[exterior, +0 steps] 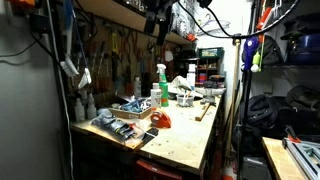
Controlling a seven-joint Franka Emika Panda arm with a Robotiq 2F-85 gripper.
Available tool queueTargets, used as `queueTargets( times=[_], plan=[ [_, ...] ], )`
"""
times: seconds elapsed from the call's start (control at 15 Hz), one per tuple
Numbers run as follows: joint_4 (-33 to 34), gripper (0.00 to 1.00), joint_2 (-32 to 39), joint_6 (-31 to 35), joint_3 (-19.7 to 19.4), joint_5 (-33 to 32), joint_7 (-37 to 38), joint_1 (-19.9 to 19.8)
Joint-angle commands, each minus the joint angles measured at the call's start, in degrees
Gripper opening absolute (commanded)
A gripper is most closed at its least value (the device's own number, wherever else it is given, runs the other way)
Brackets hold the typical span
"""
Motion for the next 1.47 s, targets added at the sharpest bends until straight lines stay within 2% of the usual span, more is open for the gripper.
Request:
queueTargets(
  times=[0.0, 1.07, 1.27, 1.4],
  plan=[
    [0.1, 1.00, 0.0, -0.1, 0.2, 0.1, 0.0, -0.2],
    [0.1, 1.00, 0.0, -0.1, 0.2, 0.1, 0.0, -0.2],
    [5.3, 1.00, 2.2, 0.6, -2.4, 4.8, 3.2, -1.6],
    [10.8, 1.00, 4.3, -0.5, -3.7, 5.0, 4.6, -3.3]
  ],
)
